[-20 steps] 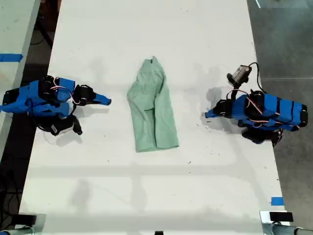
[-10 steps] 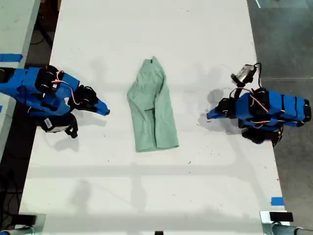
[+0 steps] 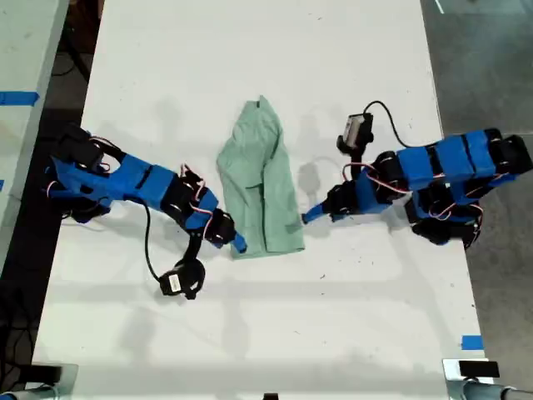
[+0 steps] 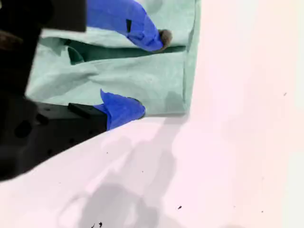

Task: Fold t shirt

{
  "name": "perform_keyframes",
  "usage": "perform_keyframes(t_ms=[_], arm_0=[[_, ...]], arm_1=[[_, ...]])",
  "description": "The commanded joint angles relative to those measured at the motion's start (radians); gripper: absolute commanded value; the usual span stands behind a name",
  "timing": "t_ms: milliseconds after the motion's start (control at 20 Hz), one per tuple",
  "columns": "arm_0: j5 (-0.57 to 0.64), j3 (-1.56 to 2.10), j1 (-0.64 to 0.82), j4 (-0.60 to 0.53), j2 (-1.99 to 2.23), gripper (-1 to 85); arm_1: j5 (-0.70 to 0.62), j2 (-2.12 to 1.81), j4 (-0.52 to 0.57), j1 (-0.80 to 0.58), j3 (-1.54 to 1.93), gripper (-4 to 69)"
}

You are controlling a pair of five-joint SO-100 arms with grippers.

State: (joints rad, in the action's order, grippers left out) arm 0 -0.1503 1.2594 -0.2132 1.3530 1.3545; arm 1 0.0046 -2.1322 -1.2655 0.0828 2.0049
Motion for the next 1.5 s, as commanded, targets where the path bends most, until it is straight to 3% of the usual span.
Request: perform_keyframes(t_ms=[0,400,500,600,800,1250,1300,1450], arm_0=[[0.017,-0.107,-0.012,-0.026,-0.08,20.0],[0.008,-0.132,0.049,-0.014,-0.255,19.3],[0.018,-0.153,0.054,-0.02,-0.285,13.0],[0.021,-0.163,0.054,-0.02,-0.291,0.1],[0.031,-0.19,0.044,-0.009,-0.279,0.0],[0.044,-0.218,0.038,-0.009,-0.287,0.0],[0.046,-0.218,0.037,-0.009,-0.288,0.0],[0.055,-0.23,0.025,-0.009,-0.287,0.0]], arm_1=[[-0.035,0.169,0.021,0.034,-0.196,31.9],[-0.089,0.44,0.023,0.055,-0.42,31.0],[-0.094,0.488,0.023,0.058,-0.448,30.9],[-0.097,0.528,0.023,0.06,-0.465,30.8],[-0.107,0.598,0.031,0.063,-0.465,17.6],[-0.17,0.874,0.041,0.098,-0.739,20.4],[-0.163,0.894,0.028,0.098,-0.753,0.5],[-0.15,0.91,-0.006,0.106,-0.793,-0.4]])
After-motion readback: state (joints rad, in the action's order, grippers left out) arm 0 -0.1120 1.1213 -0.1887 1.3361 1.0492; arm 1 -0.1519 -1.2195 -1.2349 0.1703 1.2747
